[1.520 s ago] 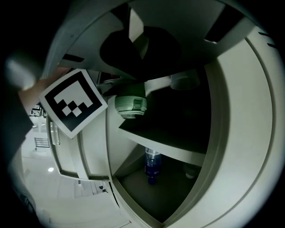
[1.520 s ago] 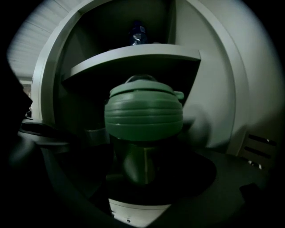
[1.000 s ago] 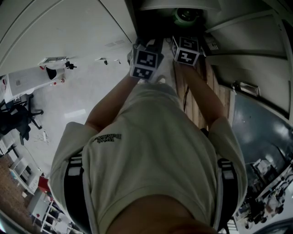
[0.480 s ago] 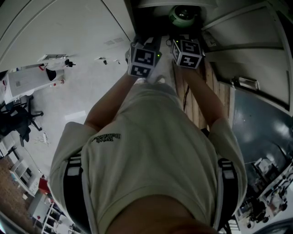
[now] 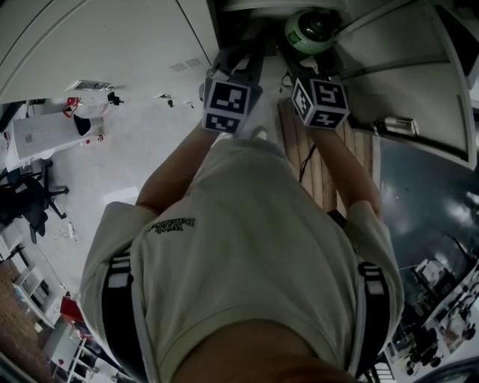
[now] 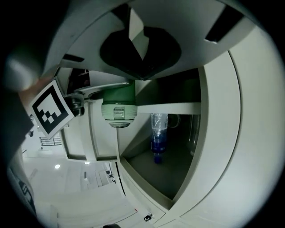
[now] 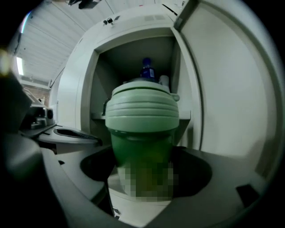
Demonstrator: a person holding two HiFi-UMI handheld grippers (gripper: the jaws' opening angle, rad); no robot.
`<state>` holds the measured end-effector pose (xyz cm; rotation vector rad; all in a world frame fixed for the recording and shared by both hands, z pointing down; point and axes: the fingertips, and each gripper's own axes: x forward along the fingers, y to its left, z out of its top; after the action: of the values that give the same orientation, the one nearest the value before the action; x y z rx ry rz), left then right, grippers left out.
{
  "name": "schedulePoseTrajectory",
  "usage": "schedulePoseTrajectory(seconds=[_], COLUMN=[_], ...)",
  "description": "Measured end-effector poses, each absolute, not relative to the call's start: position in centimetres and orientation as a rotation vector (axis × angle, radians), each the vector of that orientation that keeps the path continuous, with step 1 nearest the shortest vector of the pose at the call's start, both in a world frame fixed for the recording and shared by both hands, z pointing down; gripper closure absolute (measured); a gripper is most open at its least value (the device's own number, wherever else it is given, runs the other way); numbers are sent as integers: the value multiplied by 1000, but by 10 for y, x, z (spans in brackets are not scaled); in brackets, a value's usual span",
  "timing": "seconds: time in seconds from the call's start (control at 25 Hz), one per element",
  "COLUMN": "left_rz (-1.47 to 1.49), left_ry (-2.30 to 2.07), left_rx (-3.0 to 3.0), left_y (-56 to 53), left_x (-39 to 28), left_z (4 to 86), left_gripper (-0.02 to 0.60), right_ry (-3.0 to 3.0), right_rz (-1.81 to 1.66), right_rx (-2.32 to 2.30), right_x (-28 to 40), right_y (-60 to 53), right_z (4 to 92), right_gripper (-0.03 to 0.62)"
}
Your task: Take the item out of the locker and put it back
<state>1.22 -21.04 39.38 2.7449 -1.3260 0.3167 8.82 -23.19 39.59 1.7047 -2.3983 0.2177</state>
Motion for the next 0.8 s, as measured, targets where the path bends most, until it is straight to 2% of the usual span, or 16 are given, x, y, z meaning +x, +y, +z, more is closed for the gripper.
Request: schedulePoseTrajectory(seconds=[0.44,0.8], left_rz=[114,49], left_ry=[-1341,-1303], left_rx=[2878,2917], left_y=[-185,-159], left_x=[3,3], left_z=[300,285], left_gripper=[566,566], right_ry=[-2563,-2592], right_rz=[31,9], right_rx=[1645,1625], right_x=[84,87], right_y=[-185,-157], right_z=[303,286], right_gripper=[202,201])
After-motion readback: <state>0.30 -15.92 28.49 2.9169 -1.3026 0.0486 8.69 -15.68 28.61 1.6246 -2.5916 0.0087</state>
